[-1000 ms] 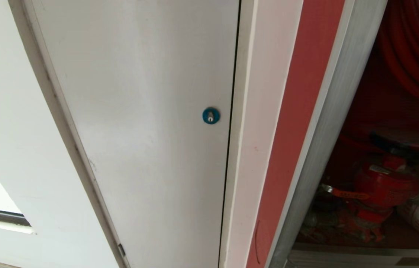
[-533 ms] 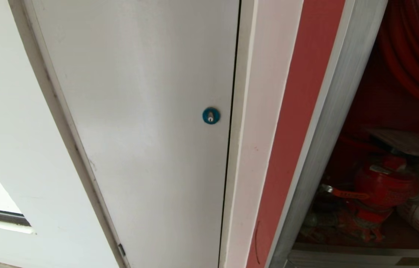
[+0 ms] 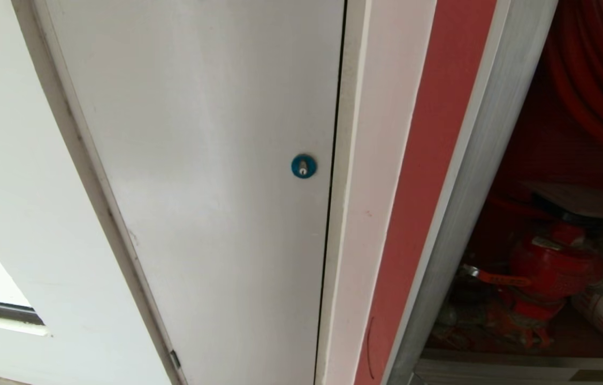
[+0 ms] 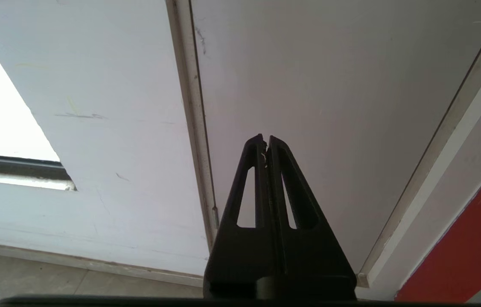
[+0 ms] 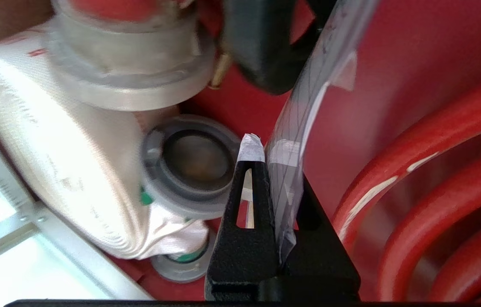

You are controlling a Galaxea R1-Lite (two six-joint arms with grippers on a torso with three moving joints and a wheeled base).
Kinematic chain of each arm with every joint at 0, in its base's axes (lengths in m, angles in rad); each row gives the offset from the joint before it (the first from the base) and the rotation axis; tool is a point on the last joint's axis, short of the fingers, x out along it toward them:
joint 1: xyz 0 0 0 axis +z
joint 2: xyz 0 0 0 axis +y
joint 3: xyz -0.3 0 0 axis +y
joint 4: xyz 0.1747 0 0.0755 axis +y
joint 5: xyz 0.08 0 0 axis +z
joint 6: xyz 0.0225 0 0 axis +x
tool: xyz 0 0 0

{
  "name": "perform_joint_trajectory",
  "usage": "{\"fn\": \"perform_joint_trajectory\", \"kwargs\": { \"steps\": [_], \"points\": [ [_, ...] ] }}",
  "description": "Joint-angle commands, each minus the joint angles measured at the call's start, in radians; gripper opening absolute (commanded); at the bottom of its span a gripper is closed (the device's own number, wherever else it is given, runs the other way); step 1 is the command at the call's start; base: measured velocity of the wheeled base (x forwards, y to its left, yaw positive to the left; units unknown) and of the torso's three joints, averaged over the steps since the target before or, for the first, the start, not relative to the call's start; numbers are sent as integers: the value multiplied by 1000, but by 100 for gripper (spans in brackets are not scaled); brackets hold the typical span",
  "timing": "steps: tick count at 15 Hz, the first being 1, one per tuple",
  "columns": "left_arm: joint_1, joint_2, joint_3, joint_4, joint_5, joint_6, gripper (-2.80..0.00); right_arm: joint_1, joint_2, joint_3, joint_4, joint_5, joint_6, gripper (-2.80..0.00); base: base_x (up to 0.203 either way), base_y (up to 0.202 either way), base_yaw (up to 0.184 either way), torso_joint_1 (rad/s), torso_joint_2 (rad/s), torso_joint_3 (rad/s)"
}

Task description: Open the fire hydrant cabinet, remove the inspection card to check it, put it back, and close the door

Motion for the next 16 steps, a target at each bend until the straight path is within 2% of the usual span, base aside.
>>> {"fn": "perform_joint_trajectory", "kwargs": {
  "steps": [1,9,10,16],
  "points": [
    [0,1,6,0,1,0,-280,6,24,-13,-26,0,-11,-280,0,0,0,0,0,0],
    [0,1,6,0,1,0,-280,11,35,-19,-31,3,-10,-280,0,0,0,0,0,0],
    [1,1,6,0,1,0,-280,14,35,-16,-31,5,-9,0,0,0,0,0,0,0],
    [0,0,6,0,1,0,-280,18,30,-14,-30,-3,-6,0,0,0,0,0,0,0]
  ]
}}
